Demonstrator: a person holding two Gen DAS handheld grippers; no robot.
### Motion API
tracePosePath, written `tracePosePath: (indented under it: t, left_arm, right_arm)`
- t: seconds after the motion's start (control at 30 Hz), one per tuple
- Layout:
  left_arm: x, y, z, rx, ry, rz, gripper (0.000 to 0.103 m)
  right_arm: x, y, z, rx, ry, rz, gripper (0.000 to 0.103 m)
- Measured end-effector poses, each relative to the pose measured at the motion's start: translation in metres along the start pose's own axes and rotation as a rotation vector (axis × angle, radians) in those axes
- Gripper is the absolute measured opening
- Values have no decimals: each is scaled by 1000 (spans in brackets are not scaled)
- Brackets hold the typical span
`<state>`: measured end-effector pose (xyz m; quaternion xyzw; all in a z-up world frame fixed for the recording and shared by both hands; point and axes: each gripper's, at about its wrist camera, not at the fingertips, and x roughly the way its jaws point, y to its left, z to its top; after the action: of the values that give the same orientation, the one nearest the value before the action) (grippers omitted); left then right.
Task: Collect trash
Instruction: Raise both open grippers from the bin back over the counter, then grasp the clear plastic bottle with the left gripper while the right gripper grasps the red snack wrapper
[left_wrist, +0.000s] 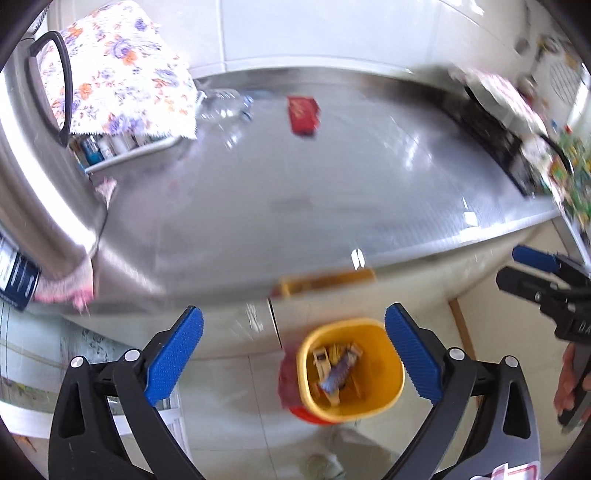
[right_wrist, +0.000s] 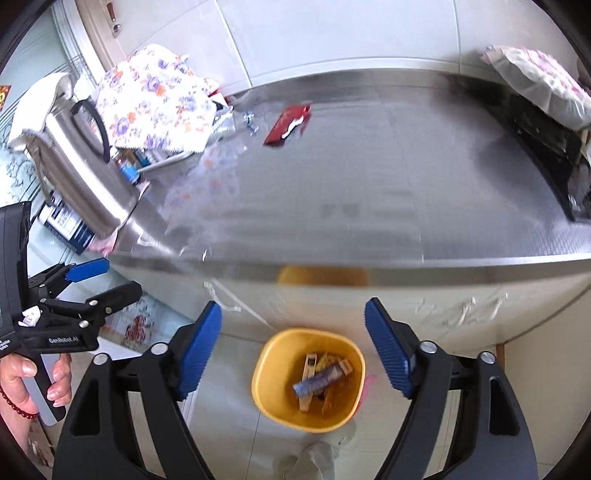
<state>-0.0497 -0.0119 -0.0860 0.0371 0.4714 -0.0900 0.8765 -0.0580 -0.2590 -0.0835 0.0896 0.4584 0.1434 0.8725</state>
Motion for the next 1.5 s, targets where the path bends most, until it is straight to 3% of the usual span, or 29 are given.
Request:
tracePosePath:
  t: [0.07, 0.4, 0.7, 1.0, 1.17, 1.33, 1.5]
  left_arm:
    - [8, 7, 21, -14, -12, 20, 98]
    - [26, 27, 106, -1, -47, 69, 98]
    - [69, 49, 187, 157, -67, 100, 98]
    - [146, 71, 262, 300, -9, 39, 98]
    - [185, 75, 278, 334, 56, -78, 85]
    - [200, 75, 288, 366, 55, -97, 85]
    - [219, 78, 291, 360, 97, -112, 69]
  right_arm:
    - [7, -1, 19, -4, -22, -1, 88]
    - [40, -4, 101, 13, -54, 2, 88]
    - [81, -3, 137, 49, -51, -31, 88]
    - [133, 14, 174, 112, -40, -100, 88]
    - [155, 17, 183, 164, -37, -136, 88]
    - [174, 20, 190, 197, -25, -154, 88]
    - [192, 26, 197, 185, -16, -173, 88]
